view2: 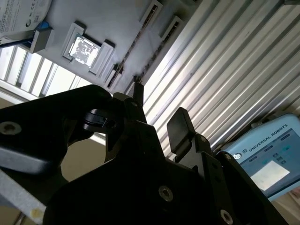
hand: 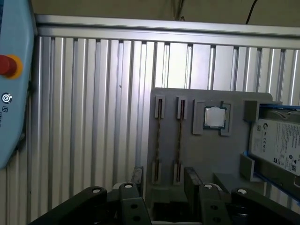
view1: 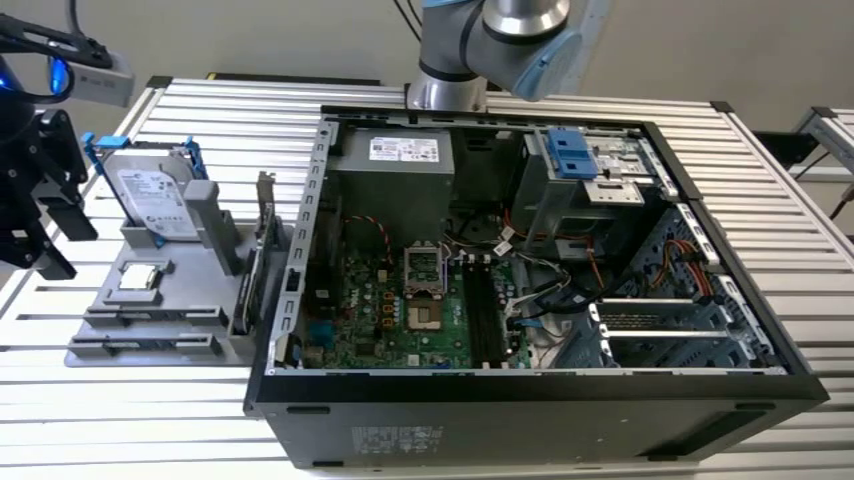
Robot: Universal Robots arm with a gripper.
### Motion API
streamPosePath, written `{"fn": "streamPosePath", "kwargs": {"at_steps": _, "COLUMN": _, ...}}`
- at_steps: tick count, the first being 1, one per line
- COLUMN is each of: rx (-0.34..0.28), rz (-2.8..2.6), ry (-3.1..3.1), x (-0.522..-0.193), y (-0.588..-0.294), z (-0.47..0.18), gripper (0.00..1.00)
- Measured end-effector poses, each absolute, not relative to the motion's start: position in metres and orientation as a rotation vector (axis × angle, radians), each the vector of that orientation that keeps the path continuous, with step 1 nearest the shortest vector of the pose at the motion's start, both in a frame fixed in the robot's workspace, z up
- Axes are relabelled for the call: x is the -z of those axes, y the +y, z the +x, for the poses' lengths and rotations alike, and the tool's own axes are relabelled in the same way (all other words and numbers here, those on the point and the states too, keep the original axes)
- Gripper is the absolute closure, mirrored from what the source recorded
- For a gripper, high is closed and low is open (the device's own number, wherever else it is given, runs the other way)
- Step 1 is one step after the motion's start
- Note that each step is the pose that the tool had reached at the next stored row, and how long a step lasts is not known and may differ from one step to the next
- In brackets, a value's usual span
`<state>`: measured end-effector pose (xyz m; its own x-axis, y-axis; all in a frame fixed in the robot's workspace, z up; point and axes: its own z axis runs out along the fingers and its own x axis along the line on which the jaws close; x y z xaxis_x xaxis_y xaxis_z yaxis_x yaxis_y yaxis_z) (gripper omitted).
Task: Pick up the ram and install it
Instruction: 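Pick up the ram and move it above insertion slot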
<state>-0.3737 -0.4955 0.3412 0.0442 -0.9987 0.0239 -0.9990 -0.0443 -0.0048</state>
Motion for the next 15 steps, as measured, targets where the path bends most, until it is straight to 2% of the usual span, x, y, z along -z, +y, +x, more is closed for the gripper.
{"fn": "streamPosePath", "kwargs": {"at_steps": 15, "rx": -0.032, "rz": 2.261, "ry": -2.163, "x": -0.3388, "y": -0.4954, "z": -0.3741, "gripper": 0.00}}
